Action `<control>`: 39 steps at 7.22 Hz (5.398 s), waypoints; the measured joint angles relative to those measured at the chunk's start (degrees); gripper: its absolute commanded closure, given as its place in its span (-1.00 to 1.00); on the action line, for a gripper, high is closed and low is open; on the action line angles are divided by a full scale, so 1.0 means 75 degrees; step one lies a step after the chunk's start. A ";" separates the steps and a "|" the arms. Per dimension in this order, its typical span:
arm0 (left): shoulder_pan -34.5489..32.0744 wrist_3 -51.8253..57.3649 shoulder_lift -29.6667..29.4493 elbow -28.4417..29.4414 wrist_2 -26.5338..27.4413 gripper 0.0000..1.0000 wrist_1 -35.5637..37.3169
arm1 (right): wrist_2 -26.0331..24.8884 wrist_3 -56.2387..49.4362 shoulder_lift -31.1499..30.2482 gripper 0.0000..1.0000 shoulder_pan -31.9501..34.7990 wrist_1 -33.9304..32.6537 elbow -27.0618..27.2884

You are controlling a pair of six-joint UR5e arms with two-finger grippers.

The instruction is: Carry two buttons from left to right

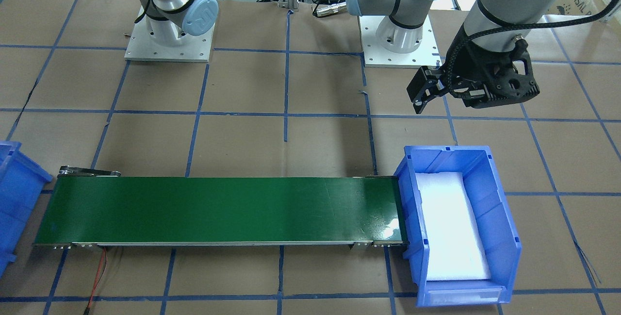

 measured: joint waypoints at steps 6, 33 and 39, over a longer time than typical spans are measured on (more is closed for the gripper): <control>0.0000 0.0032 0.0039 -0.0022 0.0001 -1.00 -0.0008 | -0.0101 -0.0104 0.1014 -1.00 -0.0149 -0.0087 -0.0052; 0.0012 0.0032 0.0063 -0.0022 0.0000 -1.00 -0.0012 | -0.0069 1.5716 -0.1819 -1.00 0.5336 0.3604 -0.1183; -0.0009 -0.0008 0.0028 -0.0007 0.0008 -1.00 -0.0019 | -0.0115 1.5853 -0.1703 -1.00 0.5367 0.3611 -0.1090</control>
